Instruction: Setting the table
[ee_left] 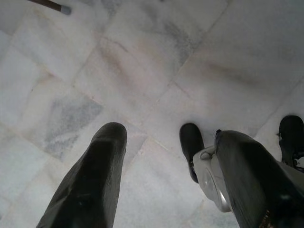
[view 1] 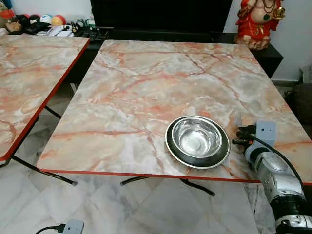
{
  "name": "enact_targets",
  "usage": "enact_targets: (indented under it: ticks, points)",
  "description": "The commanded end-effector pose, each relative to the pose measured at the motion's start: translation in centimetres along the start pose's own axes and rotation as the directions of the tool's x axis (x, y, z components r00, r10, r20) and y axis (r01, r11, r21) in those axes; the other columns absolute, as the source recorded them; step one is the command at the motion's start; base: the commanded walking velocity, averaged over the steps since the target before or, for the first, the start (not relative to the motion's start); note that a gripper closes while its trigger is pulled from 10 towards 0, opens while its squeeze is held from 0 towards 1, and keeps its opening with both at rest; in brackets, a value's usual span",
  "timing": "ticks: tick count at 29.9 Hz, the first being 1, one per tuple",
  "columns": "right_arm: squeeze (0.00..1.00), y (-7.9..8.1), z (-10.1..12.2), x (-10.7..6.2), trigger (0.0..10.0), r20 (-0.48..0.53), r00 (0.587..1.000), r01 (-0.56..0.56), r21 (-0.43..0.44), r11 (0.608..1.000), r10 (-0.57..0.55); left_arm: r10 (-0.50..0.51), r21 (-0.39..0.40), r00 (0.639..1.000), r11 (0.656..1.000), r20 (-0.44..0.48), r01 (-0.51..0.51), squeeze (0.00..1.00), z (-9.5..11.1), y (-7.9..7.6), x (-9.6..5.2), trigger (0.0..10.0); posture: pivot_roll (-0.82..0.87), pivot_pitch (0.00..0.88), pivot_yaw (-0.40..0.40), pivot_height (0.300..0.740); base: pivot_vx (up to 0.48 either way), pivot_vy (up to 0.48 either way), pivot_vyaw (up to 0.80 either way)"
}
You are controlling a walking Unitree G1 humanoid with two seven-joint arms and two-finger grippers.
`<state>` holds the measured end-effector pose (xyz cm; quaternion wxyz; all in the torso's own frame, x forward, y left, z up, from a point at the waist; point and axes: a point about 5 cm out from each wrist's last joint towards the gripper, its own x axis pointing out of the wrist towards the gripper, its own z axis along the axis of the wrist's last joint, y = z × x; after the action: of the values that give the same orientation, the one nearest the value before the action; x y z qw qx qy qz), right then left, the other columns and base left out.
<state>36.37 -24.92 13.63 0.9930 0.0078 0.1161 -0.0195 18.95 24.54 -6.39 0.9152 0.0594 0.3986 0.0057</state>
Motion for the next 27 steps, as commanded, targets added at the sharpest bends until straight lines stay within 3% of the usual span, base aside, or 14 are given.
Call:
enact_targets:
  ticks: [1, 27]
  points:
    - [0.0, 0.1, 0.2, 0.2, 10.0, 0.007, 1.0, -0.005, 0.014, 1.0, 0.004, 0.006, -0.014, 0.999, 1.0, -0.05, -0.006, 0.0, -1.3, 0.2, -0.4, 10.0, -0.04, 0.177, 0.004, 0.74, 0.0, 0.0, 0.0]
    - [0.0, 0.5, -1.0, 0.4, 10.0, -0.029, 0.999, -0.017, 0.006, 1.0, 0.017, 0.01, -0.014, 0.999, 1.0, -0.053, -0.011, 0.0, -1.4, 0.2, -0.4, 10.0, -0.04, 0.171, 0.002, 0.74, 0.0, 0.0, 0.0]
